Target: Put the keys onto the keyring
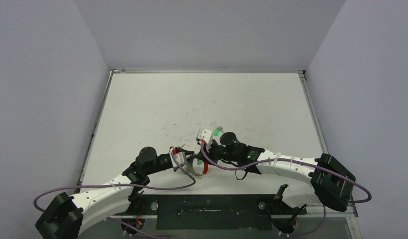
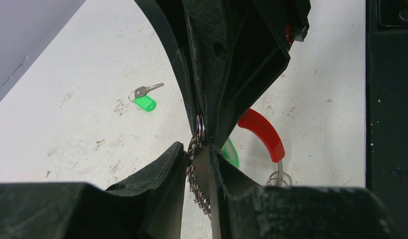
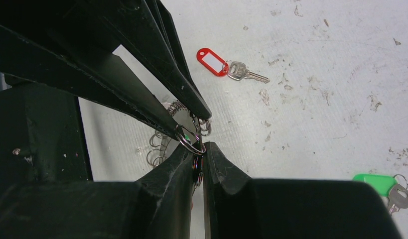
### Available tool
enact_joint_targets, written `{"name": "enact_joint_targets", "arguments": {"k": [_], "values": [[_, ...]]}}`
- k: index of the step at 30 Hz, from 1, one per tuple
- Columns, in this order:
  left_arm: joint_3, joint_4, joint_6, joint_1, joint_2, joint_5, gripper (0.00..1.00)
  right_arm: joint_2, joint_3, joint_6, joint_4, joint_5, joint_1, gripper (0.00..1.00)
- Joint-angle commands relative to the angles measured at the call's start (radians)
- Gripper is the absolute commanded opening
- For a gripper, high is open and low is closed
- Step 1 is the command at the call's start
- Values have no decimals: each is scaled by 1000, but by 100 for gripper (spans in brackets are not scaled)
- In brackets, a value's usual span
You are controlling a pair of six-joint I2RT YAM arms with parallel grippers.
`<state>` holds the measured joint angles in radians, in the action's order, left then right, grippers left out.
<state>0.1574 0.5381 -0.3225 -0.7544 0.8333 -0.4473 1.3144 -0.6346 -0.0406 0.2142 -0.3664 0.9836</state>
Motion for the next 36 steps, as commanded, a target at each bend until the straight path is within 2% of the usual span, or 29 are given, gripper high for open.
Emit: {"name": "enact_joint_targets", "arguments": {"k": [1, 11, 15, 20, 21, 25, 30, 36], "values": [[16, 81, -5, -16, -18, -10, 21, -24, -31, -7, 17, 8, 13, 0], [29, 72, 3, -35, -12, -5, 14, -23, -34, -5, 16, 8, 13, 0], [36, 67, 4, -38, -1, 8, 0, -23, -36, -6, 13, 8, 14, 0], [49, 34, 2, -40, -10, 21, 0, -28, -34, -10, 8, 7, 13, 0], [54, 21, 2, -39, -17, 27, 0, -33, -34, -12, 5, 7, 14, 2], [78, -45, 15, -40, -51, 51, 0, -78, -33, -47, -22, -11, 14, 24], [103, -120, 28, -39, -85, 37, 0, -194, -26, -186, -106, -45, 12, 45], [126, -179, 31, -41, -77, -22, 0, -283, -19, -384, -182, -112, -7, 49]]}}
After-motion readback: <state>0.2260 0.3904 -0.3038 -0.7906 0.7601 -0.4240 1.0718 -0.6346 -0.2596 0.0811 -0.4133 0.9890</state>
